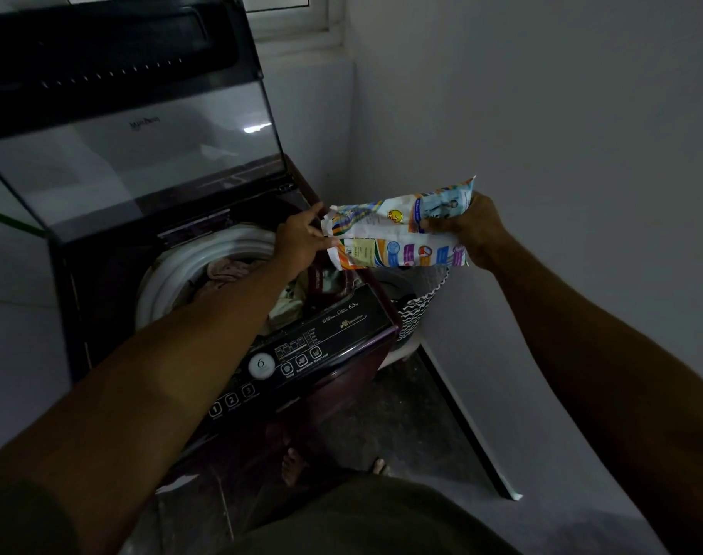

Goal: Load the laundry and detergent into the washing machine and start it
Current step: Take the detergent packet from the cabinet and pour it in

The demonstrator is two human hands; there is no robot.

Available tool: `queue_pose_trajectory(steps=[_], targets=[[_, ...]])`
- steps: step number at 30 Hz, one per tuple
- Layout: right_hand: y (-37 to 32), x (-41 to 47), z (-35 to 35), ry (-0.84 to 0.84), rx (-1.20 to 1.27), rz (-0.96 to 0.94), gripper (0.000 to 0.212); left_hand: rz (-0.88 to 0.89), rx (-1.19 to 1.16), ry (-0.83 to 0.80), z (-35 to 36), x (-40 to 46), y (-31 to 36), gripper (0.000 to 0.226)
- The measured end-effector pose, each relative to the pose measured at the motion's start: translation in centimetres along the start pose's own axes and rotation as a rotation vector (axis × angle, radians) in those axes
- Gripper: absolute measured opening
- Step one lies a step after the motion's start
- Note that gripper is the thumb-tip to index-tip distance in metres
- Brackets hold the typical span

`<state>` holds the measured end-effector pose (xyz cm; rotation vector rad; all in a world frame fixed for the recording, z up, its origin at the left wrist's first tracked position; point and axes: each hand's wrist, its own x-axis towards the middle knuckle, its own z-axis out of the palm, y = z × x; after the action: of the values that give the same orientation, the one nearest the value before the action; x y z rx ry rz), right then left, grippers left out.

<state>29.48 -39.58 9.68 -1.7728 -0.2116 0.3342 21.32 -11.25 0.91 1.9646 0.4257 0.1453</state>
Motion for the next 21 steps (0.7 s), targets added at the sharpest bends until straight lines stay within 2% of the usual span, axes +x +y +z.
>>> queue_pose_trajectory(steps=[6, 9, 11, 15, 21], targets=[[0.2, 0.1, 0.1, 0.009, -0.023, -0.023, 0.039, -0.002, -0.018, -0.009, 0.1, -0.2, 0.3, 0.072], [0.2, 0.2, 0.1, 0.010, -0.039, -0.015, 0.041, 0.003, 0.034, 0.019, 0.2, -0.6, 0.7, 0.038], [0.3, 0.2, 0.1, 0.009, -0.021, -0.022, 0.043, -0.003, 0.057, 0.039, 0.1, -0.7, 0.6, 0.025], [0.2, 0.1, 0.4, 0.007, 0.024, -0.025, 0.048, -0.006, 0.067, 0.062, -0.1, -0.5, 0.7, 0.024], [-0.3, 0.2, 0.4, 0.013, 0.026, -0.046, 0.045, 0.008, 0.082, 0.070, -0.2, -0.5, 1.4, 0.025]])
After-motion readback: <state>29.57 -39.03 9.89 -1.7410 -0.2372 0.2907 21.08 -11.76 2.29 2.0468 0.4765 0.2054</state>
